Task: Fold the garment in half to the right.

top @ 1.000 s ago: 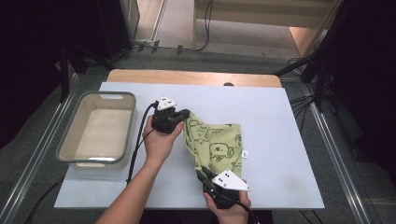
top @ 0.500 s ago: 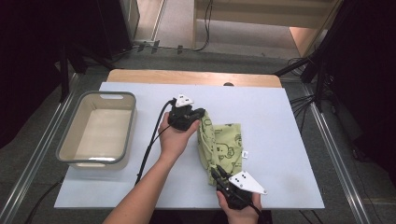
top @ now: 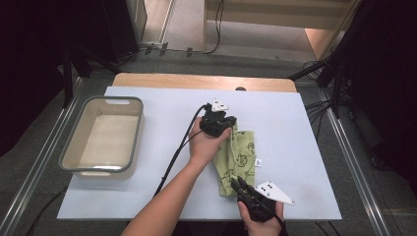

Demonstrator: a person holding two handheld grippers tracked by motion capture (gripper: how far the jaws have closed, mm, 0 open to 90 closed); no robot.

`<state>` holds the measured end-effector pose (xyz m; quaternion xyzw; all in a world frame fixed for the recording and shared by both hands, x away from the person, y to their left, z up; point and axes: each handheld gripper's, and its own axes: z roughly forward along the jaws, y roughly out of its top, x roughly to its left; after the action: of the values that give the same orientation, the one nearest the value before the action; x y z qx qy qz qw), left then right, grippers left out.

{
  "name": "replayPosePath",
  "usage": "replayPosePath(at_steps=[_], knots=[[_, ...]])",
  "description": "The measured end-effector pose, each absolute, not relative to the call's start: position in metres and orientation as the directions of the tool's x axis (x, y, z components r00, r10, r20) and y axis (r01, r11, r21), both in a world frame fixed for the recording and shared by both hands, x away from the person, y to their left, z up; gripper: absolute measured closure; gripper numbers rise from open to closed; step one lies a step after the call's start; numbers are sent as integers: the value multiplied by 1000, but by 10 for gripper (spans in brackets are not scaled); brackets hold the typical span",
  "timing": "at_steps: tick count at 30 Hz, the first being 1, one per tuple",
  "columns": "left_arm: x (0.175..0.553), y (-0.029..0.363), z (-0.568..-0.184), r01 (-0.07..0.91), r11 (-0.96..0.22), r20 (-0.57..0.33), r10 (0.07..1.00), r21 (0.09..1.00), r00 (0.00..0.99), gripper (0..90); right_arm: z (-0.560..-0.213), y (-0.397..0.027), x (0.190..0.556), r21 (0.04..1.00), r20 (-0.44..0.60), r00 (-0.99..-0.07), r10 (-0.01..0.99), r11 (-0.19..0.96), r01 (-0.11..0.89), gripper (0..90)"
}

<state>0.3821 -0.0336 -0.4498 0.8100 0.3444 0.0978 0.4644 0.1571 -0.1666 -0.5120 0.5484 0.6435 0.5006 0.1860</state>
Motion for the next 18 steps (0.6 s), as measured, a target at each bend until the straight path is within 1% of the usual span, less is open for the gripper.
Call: replayPosePath(at_steps=[13,18], knots=[[389,-69,-485,522,-368,-186,653,769,735,847,-519,-181,156,837,290,-306,907,-85,541,729],[388,-75,-490,514,-399,-171,640,760,749,847,-519,-181,156,839,272,-311,911,-66,540,710]])
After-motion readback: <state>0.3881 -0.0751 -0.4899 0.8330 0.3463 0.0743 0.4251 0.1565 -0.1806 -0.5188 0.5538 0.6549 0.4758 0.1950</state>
